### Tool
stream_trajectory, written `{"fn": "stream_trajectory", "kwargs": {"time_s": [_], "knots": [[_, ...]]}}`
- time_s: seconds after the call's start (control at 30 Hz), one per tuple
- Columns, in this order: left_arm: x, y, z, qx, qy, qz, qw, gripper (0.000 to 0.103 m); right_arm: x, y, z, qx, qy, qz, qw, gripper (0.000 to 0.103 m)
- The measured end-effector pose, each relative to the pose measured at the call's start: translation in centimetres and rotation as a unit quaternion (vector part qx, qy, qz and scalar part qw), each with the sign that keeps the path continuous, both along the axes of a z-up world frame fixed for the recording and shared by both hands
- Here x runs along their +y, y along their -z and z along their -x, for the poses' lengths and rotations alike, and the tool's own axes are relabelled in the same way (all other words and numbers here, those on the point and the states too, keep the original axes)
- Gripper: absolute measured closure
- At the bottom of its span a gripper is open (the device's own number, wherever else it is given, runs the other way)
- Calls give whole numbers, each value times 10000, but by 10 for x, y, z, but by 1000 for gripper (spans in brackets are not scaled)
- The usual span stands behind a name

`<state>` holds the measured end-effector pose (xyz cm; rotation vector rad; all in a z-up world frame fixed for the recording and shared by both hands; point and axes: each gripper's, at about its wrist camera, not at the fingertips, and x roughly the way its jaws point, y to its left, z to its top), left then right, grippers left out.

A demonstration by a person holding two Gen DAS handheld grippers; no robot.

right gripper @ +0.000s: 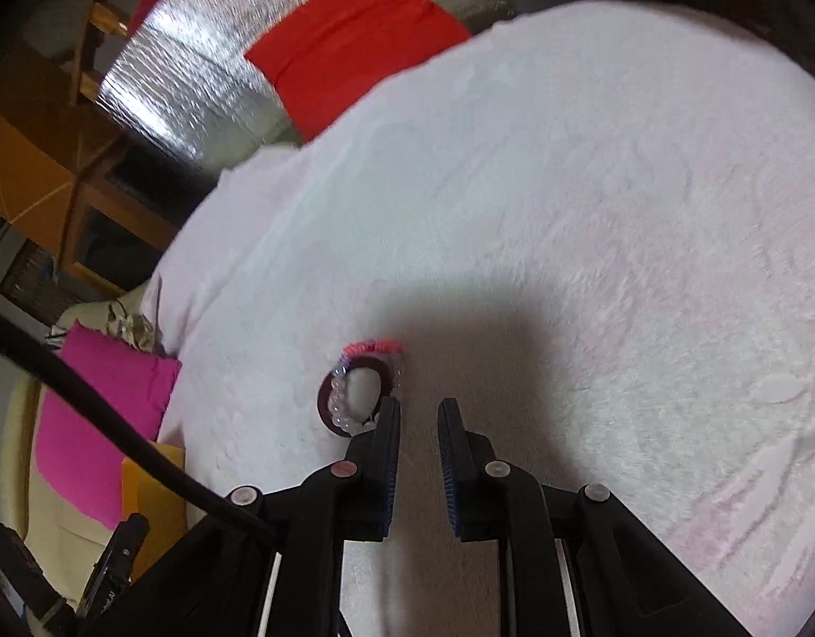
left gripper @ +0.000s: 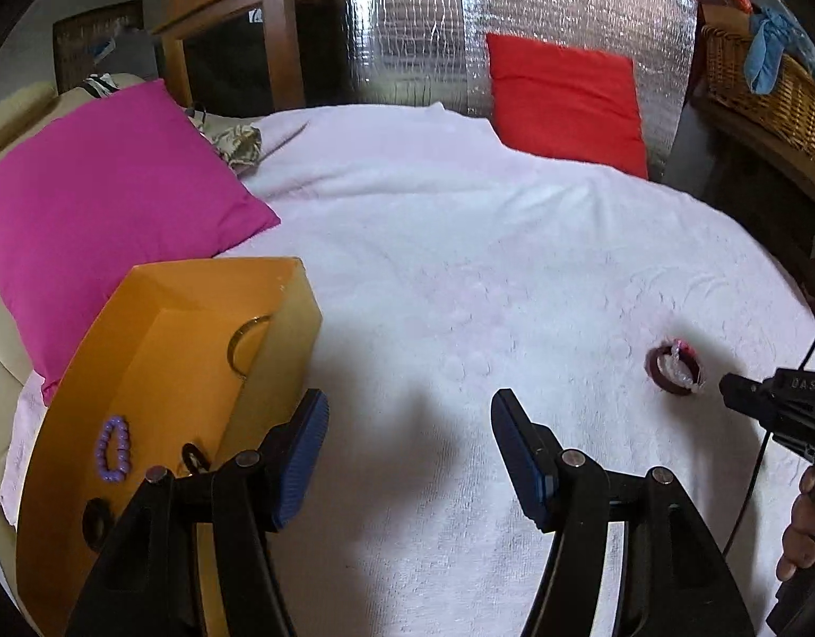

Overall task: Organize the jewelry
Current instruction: 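Move both tools back over the bed toward the maroon and pink bracelets, then grasp the maroon bangle with the right tool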

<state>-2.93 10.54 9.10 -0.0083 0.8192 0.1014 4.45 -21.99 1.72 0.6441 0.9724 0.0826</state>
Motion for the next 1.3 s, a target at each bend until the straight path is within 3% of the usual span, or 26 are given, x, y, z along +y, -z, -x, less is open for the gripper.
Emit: {"fn": "stream_trajectory", "kwargs": {"time_s": [0.2,0.33,0.43,0.47,0.53,0.73,0.87,1.0,1.3], "knots": [[0,4,-1,86,-29,-23,10000,38,7,9,-17,131,58,-55,9999,86],[2,7,-1,116,-24,-67,9999,38,14,5,-22,65,103,40,9999,70],[4,9,-2,142,-1,-96,9999,38,25,2,-24,-11,75,479,9988,70],[4,9,-1,144,2,-103,9998,38,31,1,-25,-36,40,706,9975,70],[5,9,0,147,-4,-131,9998,38,38,1,-24,-81,-24,949,9955,89],[13,8,2,128,-94,-67,9999,38,37,-17,-15,-518,-174,487,9973,91],[10,7,3,123,-15,-116,9999,38,29,-38,0,-855,-366,-79,9956,91],[9,8,2,138,-17,-105,9998,38,13,-36,9,-691,-294,-279,9968,91],[-15,13,0,204,218,-199,9994,38,4,-6,-7,-48,-93,90,9999,88]]}}
